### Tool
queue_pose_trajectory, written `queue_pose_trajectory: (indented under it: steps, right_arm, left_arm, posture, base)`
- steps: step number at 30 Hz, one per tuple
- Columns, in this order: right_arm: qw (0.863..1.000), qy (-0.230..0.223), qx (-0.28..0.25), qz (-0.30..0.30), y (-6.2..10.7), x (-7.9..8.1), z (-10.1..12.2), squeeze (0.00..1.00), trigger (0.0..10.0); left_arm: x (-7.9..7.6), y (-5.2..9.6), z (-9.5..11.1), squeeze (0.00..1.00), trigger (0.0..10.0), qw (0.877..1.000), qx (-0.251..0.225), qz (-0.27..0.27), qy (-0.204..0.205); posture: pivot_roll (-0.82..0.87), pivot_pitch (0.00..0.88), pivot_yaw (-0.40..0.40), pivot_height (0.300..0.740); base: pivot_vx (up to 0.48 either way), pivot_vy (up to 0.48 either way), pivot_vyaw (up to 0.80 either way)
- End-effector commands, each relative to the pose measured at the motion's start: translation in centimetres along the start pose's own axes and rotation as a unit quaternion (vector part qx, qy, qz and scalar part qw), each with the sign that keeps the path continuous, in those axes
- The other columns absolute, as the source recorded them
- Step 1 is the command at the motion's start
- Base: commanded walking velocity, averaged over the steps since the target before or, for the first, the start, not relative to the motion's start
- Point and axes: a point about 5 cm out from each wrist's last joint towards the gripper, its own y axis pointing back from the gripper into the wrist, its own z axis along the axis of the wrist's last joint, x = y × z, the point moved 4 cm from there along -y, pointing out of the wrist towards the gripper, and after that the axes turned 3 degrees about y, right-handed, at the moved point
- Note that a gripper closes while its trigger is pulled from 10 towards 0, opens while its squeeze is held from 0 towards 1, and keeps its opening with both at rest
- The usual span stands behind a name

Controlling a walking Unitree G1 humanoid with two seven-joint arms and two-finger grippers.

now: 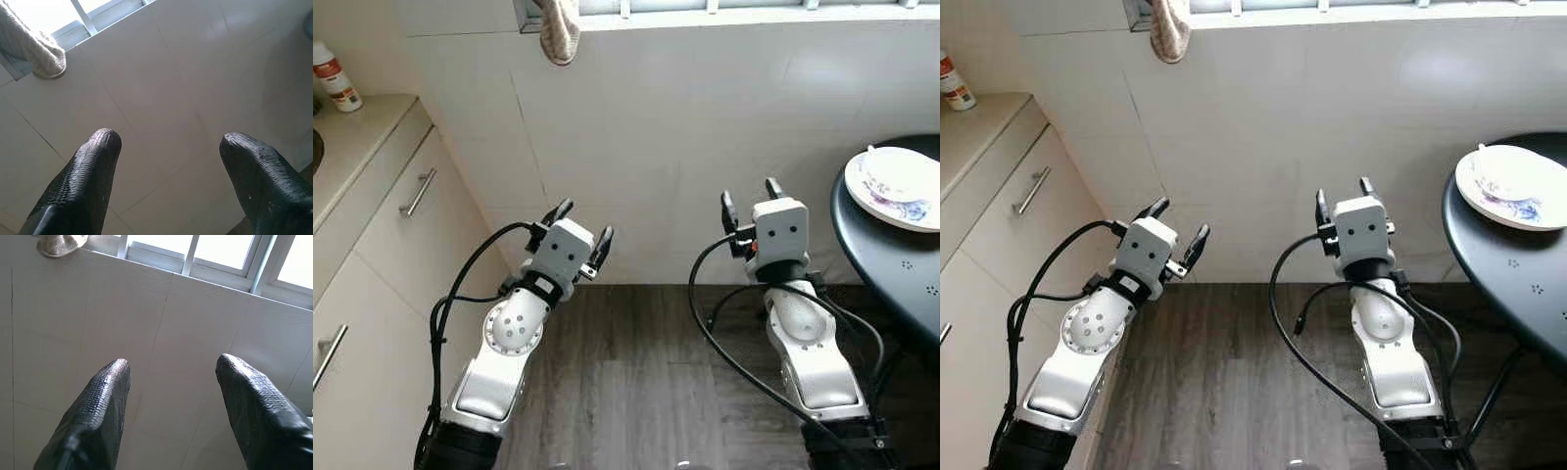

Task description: Kitchen organization

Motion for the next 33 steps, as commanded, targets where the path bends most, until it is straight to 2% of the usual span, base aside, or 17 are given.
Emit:
queue_pose_trajectory:
  steps: [1,6,15,19,29,33]
  right_arm:
    - [1.0,0.007,0.003,0.011,0.0,0.6,0.0,0.0,10.0]
    - [1.0,0.013,-0.001,0.014,-0.1,0.7,0.1,0.0,10.0]
    - [0.999,0.02,0.012,0.021,0.0,1.0,-0.4,0.0,10.0]
    - [0.999,0.04,0.012,0.027,0.0,1.2,-0.5,0.0,10.0]
    - [0.998,0.054,0.016,0.039,0.2,1.7,-0.8,0.0,10.0]
    - [0.997,0.055,0.016,0.041,0.1,1.9,-0.8,0.0,10.0]
  left_arm:
    - [0.3,-0.4,0.0,0.0,10.0,1.0,-0.001,0.008,-0.005]
    - [0.5,-0.6,0.2,0.0,10.0,1.0,-0.005,0.015,0.003]
    - [1.0,-0.9,0.4,0.0,10.0,1.0,-0.008,0.028,0.007]
    - [1.1,-0.9,0.3,0.0,10.0,0.999,-0.008,0.03,0.007]
    - [1.2,-1.0,0.2,0.0,10.0,0.999,-0.008,0.035,0.014]
    - [1.5,-1.1,0.5,0.0,10.0,0.998,-0.016,0.044,0.034]
  posture:
    - [-0.11,0.047,0.036,0.74]
    - [-0.11,0.049,0.038,0.74]
    - [-0.11,0.051,0.037,0.74]
    - [-0.11,0.051,0.037,0.74]
    - [-0.11,0.05,0.037,0.74]
    - [-0.11,0.047,0.036,0.74]
  base:
    - [0.0,0.0,-0.8]
    - [0.0,-0.06,-0.16]
    - [0.0,-0.48,0.0]
    - [0.0,-0.48,0.0]
    - [0.0,-0.48,0.0]
    - [0.0,-0.082,0.0]
